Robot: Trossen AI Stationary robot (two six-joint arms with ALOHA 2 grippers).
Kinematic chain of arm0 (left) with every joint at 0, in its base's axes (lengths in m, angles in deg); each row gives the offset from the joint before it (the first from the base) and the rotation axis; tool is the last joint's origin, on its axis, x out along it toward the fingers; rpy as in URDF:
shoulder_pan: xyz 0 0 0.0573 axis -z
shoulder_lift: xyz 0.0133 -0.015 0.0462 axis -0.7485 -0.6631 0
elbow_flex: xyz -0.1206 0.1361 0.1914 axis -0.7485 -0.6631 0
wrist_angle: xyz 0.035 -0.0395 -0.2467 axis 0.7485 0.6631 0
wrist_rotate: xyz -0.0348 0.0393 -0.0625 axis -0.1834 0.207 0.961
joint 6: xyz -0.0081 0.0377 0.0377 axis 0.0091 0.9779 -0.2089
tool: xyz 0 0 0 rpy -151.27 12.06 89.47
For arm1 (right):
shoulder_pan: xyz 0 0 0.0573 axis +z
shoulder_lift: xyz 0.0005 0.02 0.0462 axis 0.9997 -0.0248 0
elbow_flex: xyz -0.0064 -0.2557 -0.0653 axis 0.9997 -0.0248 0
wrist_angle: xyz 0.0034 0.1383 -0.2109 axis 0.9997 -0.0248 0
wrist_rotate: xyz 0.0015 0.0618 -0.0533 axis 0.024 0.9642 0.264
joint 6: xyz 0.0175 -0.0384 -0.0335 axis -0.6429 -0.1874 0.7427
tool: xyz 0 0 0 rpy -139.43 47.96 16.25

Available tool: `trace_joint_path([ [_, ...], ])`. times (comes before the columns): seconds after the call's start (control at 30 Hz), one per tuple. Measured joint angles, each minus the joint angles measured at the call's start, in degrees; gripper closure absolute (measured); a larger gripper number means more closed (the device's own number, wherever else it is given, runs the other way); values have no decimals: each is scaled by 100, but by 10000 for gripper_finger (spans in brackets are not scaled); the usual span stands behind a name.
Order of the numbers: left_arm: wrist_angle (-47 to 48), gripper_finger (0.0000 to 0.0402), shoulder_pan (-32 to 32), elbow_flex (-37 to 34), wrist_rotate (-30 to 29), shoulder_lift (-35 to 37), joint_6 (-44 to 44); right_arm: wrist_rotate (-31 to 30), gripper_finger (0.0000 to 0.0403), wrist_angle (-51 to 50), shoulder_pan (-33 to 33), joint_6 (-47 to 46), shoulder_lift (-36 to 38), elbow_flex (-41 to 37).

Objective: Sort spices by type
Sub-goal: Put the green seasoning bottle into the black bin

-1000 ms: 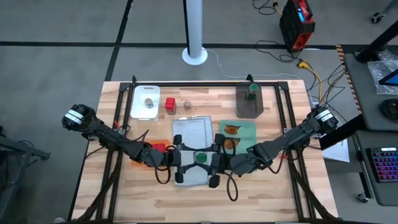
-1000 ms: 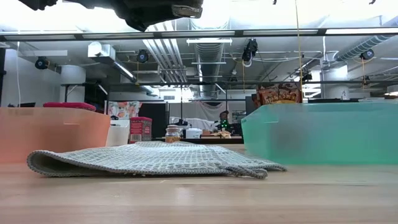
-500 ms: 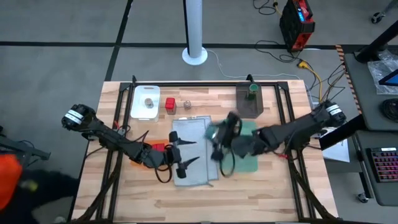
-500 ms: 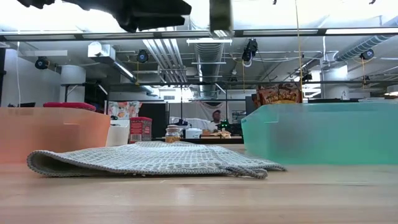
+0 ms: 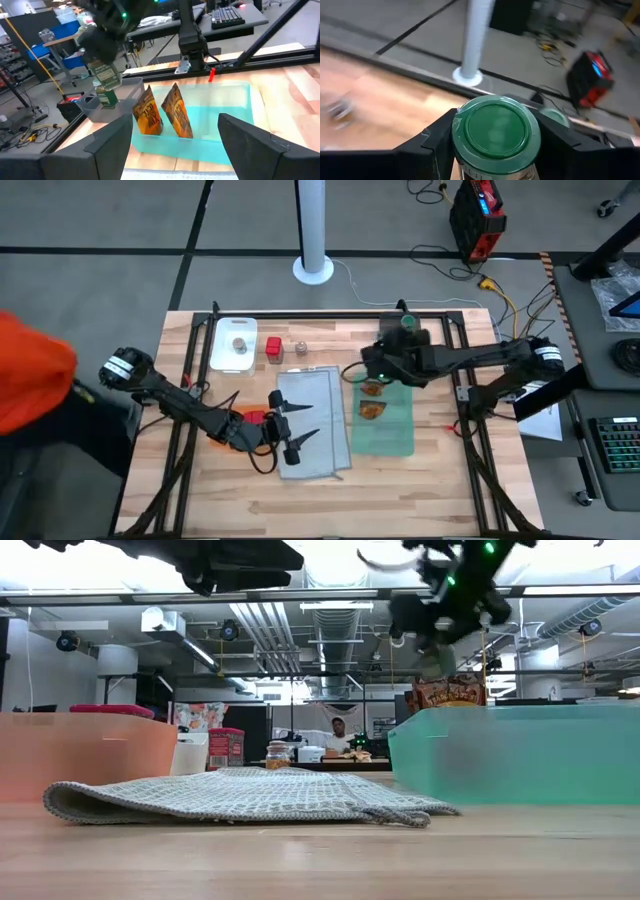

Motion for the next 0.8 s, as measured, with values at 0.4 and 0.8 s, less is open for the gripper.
trace_joint_path([
  [0.4, 272, 125, 127, 0, -571, 151, 33, -441, 208, 261, -519, -1372, 1360, -1653],
  [0.8, 259, 125, 123, 42, -614, 170, 110, -483, 208, 1240, -1140, -1214, 898, -2220],
])
